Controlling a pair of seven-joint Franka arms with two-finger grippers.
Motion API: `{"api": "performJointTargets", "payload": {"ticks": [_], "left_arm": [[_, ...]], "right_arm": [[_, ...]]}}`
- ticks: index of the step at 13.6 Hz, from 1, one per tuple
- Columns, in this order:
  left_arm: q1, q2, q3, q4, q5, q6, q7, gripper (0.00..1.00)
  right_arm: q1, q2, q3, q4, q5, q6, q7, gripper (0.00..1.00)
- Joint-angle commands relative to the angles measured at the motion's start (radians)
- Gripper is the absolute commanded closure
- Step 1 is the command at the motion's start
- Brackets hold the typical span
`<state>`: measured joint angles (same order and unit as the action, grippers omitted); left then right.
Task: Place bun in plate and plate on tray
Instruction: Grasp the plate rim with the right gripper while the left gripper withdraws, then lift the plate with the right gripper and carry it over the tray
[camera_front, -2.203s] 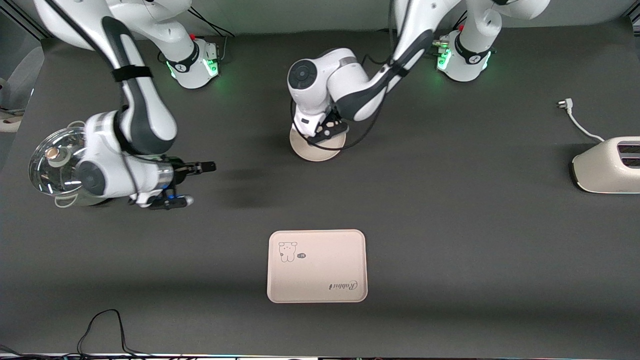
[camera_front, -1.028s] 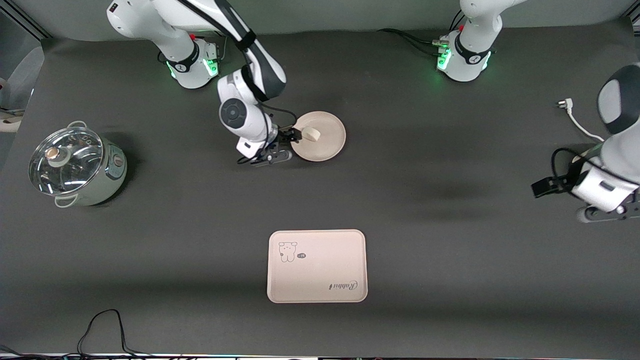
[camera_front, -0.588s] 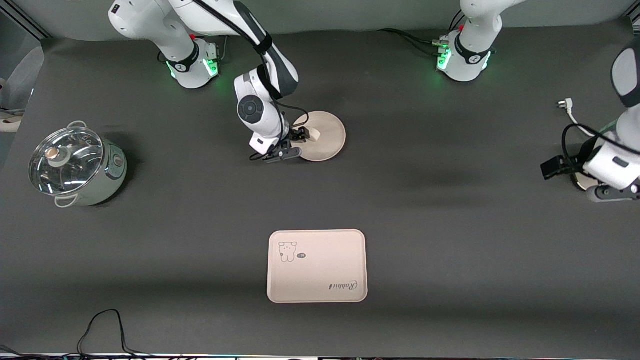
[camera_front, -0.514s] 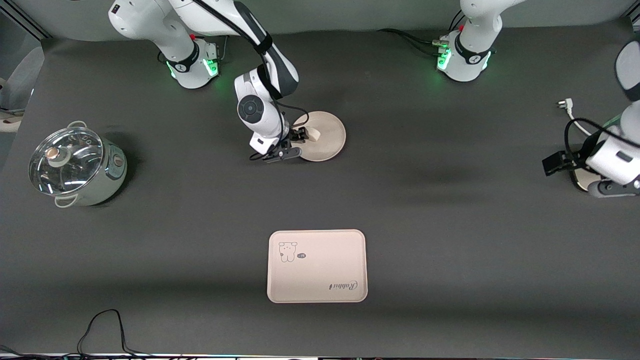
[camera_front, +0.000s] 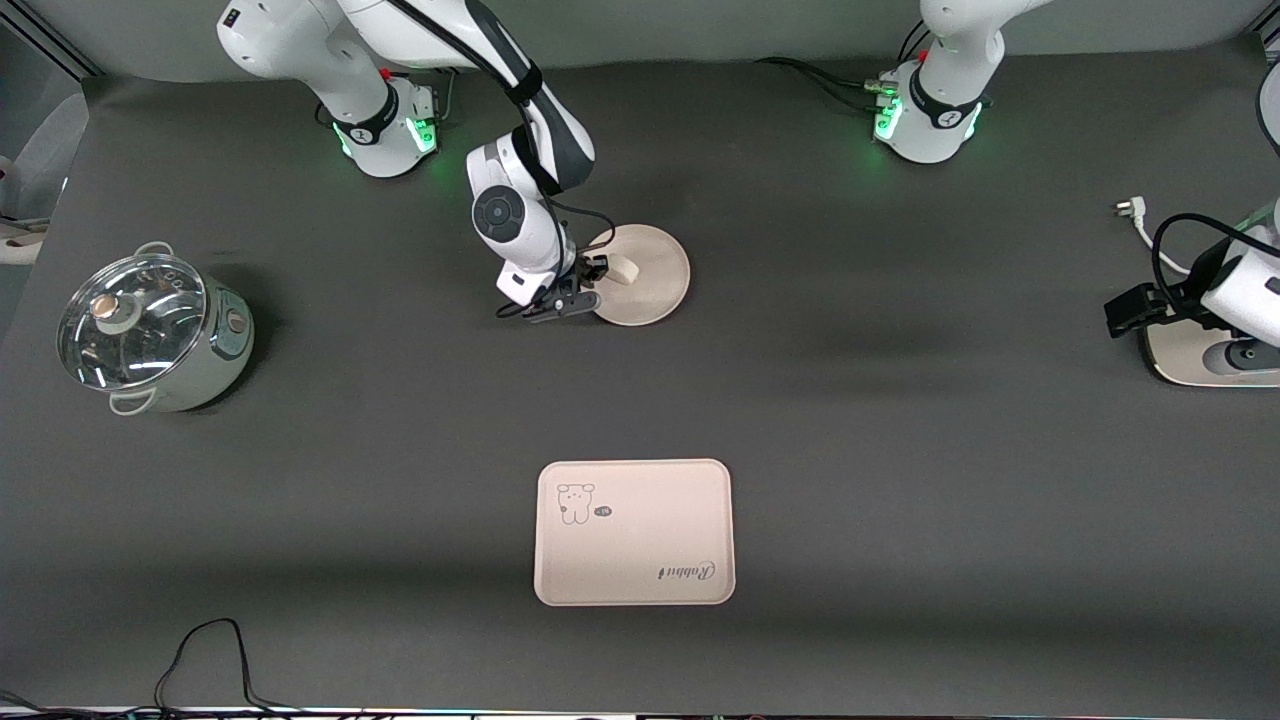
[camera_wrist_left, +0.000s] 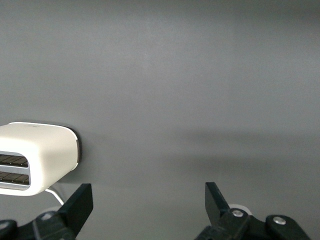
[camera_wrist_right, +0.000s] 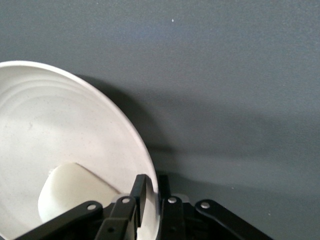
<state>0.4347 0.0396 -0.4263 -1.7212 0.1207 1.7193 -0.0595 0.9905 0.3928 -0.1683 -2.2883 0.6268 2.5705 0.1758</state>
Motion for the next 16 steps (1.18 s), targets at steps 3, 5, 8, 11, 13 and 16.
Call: {"api": "performJointTargets", "payload": {"ticks": [3, 5, 8, 11, 13, 16], "left_arm": [[-0.001, -0.038, 0.004, -0.043, -0.021, 0.006, 0.023, 0.00], [-0.001, -0.035, 0.004, -0.043, -0.021, 0.010, 0.023, 0.00], [0.001, -0.032, 0.004, -0.043, -0.021, 0.017, 0.023, 0.00], [-0.001, -0.037, 0.004, -0.041, -0.021, 0.017, 0.021, 0.00], [0.002, -0.038, 0.004, -0.040, -0.021, 0.017, 0.021, 0.00], [0.002, -0.037, 0.004, -0.041, -0.021, 0.017, 0.021, 0.00]], "right_arm": [[0.014, -0.026, -0.055, -0.005, 0.021, 0.008, 0.001, 1.00], [0.014, -0.060, -0.100, 0.007, 0.008, -0.039, -0.002, 1.00], [0.016, -0.080, -0.209, 0.134, -0.063, -0.237, 0.002, 1.00], [0.011, -0.071, -0.333, 0.321, -0.111, -0.448, -0.002, 1.00], [-0.003, -0.051, -0.408, 0.464, -0.111, -0.573, -0.005, 1.00], [-0.119, 0.027, -0.419, 0.747, -0.105, -0.772, -0.005, 1.00]]}}
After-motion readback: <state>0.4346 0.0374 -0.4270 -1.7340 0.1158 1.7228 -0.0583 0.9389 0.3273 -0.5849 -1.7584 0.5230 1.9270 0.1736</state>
